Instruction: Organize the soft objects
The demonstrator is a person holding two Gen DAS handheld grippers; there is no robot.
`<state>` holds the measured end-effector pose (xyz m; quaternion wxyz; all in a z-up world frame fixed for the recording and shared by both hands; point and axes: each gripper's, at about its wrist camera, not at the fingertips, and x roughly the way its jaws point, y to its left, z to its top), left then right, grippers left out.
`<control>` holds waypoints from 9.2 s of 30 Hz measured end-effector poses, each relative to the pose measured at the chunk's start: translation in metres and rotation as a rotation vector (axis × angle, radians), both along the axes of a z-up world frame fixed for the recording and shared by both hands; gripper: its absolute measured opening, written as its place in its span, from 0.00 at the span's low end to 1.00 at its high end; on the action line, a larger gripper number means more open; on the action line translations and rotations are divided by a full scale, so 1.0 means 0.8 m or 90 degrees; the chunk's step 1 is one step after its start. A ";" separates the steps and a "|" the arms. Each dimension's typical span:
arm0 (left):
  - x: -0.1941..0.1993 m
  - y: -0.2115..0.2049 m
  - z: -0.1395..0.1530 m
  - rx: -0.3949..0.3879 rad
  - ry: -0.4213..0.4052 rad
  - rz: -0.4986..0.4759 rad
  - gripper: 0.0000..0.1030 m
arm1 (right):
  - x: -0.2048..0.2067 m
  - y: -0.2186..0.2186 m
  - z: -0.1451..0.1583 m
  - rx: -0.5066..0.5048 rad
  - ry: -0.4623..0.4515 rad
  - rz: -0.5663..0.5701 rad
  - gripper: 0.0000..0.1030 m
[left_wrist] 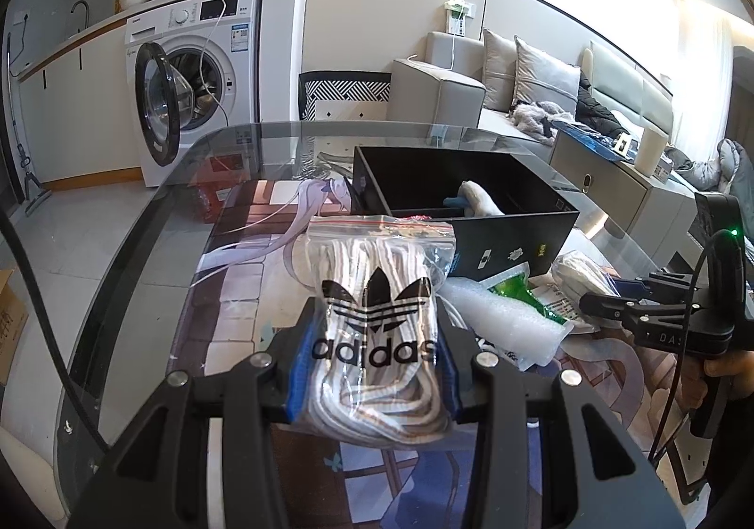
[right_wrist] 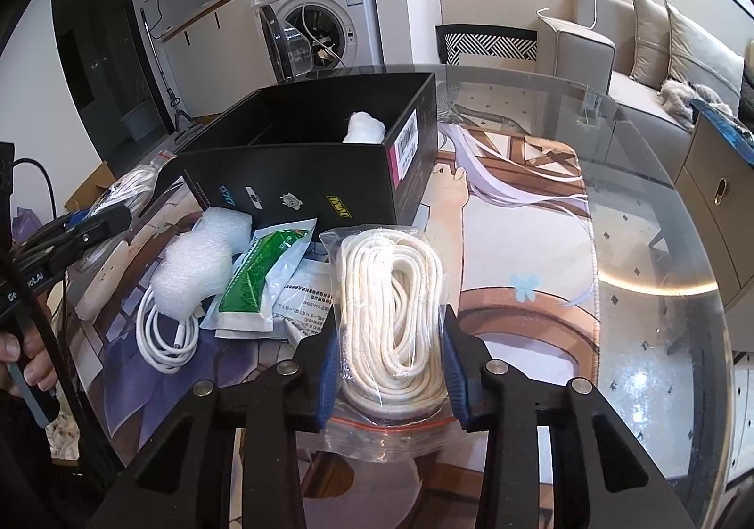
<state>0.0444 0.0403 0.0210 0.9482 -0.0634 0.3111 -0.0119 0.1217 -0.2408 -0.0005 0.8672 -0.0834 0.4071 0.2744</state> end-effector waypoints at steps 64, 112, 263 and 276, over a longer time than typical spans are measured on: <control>0.137 -0.043 0.058 0.024 0.015 -0.078 0.41 | 0.053 0.081 0.102 0.029 -0.050 0.016 0.37; 0.185 -0.055 0.019 0.057 0.088 -0.088 0.47 | 0.103 0.115 0.059 -0.019 -0.028 0.088 0.41; 0.055 0.002 -0.051 -0.066 0.162 -0.062 1.00 | -0.027 0.076 -0.020 -0.092 0.012 0.190 0.85; 0.055 0.002 -0.051 -0.066 0.162 -0.062 1.00 | -0.032 0.057 -0.005 -0.096 -0.001 0.206 0.50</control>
